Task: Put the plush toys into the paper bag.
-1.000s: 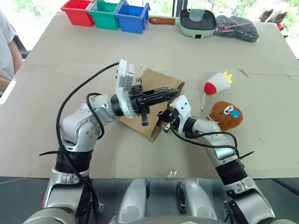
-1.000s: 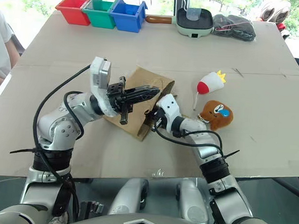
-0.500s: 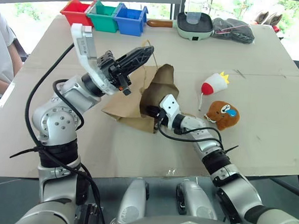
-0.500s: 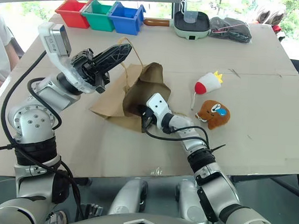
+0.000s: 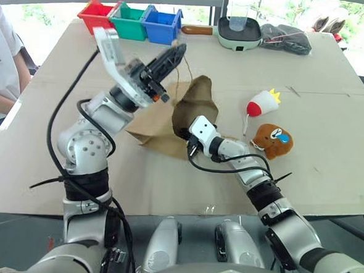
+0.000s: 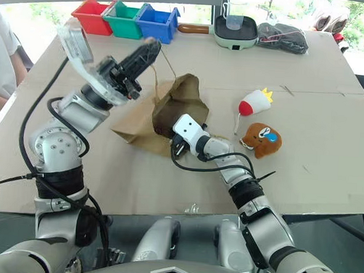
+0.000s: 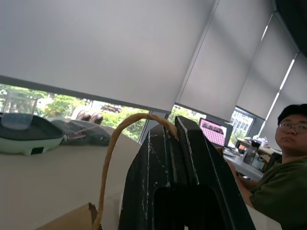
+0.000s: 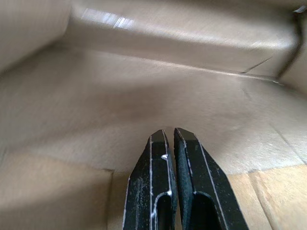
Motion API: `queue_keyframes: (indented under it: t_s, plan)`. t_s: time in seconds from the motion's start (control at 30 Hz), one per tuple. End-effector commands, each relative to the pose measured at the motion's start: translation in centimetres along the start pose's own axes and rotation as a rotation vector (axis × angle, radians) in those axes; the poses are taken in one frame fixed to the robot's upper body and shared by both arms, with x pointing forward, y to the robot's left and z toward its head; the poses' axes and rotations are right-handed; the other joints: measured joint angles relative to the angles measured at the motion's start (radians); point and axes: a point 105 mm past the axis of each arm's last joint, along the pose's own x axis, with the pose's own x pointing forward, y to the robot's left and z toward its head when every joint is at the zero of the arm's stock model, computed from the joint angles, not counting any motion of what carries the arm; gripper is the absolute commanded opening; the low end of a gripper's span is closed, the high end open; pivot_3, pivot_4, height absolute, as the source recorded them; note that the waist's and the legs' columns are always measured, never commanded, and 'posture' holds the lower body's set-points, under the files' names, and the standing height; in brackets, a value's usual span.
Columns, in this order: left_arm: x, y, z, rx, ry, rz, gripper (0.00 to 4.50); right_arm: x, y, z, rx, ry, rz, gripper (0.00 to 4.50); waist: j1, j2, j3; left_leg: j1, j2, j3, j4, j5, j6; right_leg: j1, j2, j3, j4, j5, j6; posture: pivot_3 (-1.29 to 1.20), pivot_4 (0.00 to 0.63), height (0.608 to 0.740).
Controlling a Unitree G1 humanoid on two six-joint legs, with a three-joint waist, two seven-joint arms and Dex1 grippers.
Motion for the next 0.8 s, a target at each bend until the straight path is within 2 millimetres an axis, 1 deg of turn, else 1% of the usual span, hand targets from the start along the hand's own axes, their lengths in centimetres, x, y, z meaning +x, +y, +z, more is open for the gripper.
queue_keyframes:
  t_s: [0.03,0.07,0.17,0.2,0.23,0.27,0.3,0.33,0.4,0.5,0.53,0.6,0.67,0.73,0.8]
  plan:
    - [0.1,-0.8,-0.3,0.06,0.024,-0.077,0.0,-1.5,-1.6,0.1,0.042,-0.013,-0.098,0.02,0.003,0.0,0.0,0.0,0.0,0.0,0.0,0.0,0.0,0.0,0.0,0.0,0.0,0.0,0.0,0.0,0.15,0.74]
    - [0.0,-0.8,-1.0,0.068,0.053,-0.094,0.0,-1.9,-2.0,1.3,0.059,-0.06,-0.108,0.02,0.005,0.001,0.001,0.0,0.0,0.0,0.0,0.0,0.0,0.0,0.0,0.0,-0.001,0.0,0.0,0.0,0.15,0.74]
    - [-0.1,-0.6,-1.8,0.084,0.088,-0.118,0.0,-3.3,-2.5,3.3,0.102,-0.128,-0.117,0.02,0.004,0.002,0.002,-0.004,-0.001,0.001,-0.001,0.0,0.0,-0.002,-0.001,0.0,-0.003,0.0,0.0,0.0,0.15,0.74]
    - [-0.1,-0.4,-2.2,0.097,0.107,-0.129,0.0,-4.3,-2.9,4.2,0.105,-0.152,-0.133,0.52,0.002,0.002,0.002,-0.006,-0.001,0.001,-0.001,0.0,0.0,-0.004,-0.001,0.0,-0.003,0.0,0.0,0.0,0.15,0.74]
    - [0.0,-0.3,-2.3,0.104,0.117,-0.139,0.0,-5.6,-3.4,5.1,0.102,-0.169,-0.147,0.82,0.002,0.002,0.002,-0.008,-0.001,0.001,-0.001,0.0,0.0,-0.007,-0.001,0.0,-0.002,0.0,0.0,0.0,0.15,0.74]
    - [0.1,-0.1,-2.4,0.12,0.132,-0.148,0.0,-7.3,-3.6,6.2,0.096,-0.185,-0.149,0.88,0.001,0.002,0.002,-0.009,-0.001,0.0,-0.001,0.0,0.0,-0.008,-0.001,0.0,-0.002,0.0,0.0,0.0,0.15,0.74]
    - [0.2,0.0,-2.6,0.132,0.145,-0.155,0.0,-8.7,-3.5,6.9,0.087,-0.192,-0.15,1.59,0.001,0.003,0.003,-0.013,-0.001,0.0,-0.001,0.0,0.0,-0.012,-0.001,0.0,-0.001,0.0,0.0,0.0,0.15,0.74]
    - [0.3,0.1,-2.7,0.133,0.151,-0.161,0.0,-10.1,-3.4,7.5,0.078,-0.189,-0.151,1.75,0.005,0.003,0.003,-0.02,-0.001,-0.001,0.0,0.0,0.0,-0.02,-0.001,0.0,0.001,0.0,0.0,0.0,0.15,0.74]
    - [0.4,0.0,-2.9,0.144,0.17,-0.175,0.0,-12.2,-3.4,7.9,0.071,-0.153,-0.185,2.57,0.005,0.003,0.003,-0.022,-0.001,-0.001,-0.001,0.0,0.0,-0.021,-0.001,-0.001,0.0,0.0,0.0,0.0,0.15,0.74]
    - [0.4,0.0,-3.0,0.137,0.189,-0.181,0.0,-14.7,-4.1,8.3,0.057,-0.106,-0.281,2.57,0.001,0.003,0.004,-0.022,-0.001,0.0,-0.001,0.0,0.0,-0.021,-0.001,0.0,-0.001,0.0,0.0,0.0,0.15,0.74]
    - [0.3,0.0,-3.2,0.145,0.204,-0.182,0.0,-15.6,-4.2,8.0,0.092,-0.081,-0.309,2.57,0.0,0.003,0.004,-0.022,-0.001,0.0,-0.001,0.0,0.0,-0.021,-0.001,0.0,-0.001,0.0,0.0,0.0,0.15,0.74]
    - [0.1,0.1,-3.2,0.146,0.209,-0.182,0.0,-18.0,-5.3,6.5,0.079,0.037,-0.415,2.57,-0.001,0.003,0.004,-0.021,-0.001,0.0,-0.001,0.0,0.0,-0.021,-0.001,0.0,-0.001,0.0,0.0,0.0,0.15,0.74]
    - [0.1,-0.1,-3.0,0.138,0.199,-0.189,0.0,-20.1,-6.5,4.0,0.096,0.182,-0.508,2.57,0.001,0.003,0.004,-0.021,-0.001,0.001,-0.001,0.0,0.0,-0.021,-0.001,0.001,-0.001,0.0,0.001,0.0,0.15,0.74]
    - [0.2,-0.4,-2.7,0.12,0.196,-0.217,0.0,-21.5,-7.9,1.3,0.121,0.314,-0.576,2.57,0.004,0.002,0.004,-0.021,-0.001,0.001,-0.001,0.0,0.0,-0.021,-0.001,0.001,-0.002,0.0,0.001,0.0,0.15,0.74]
    - [0.2,-0.6,-2.8,0.124,0.213,-0.237,0.0,-22.1,-7.8,-1.7,0.14,0.455,-0.541,2.57,0.002,0.002,0.004,-0.021,-0.001,0.002,0.0,0.0,0.0,-0.021,-0.001,0.001,-0.002,0.0,0.001,0.0,0.15,0.74]
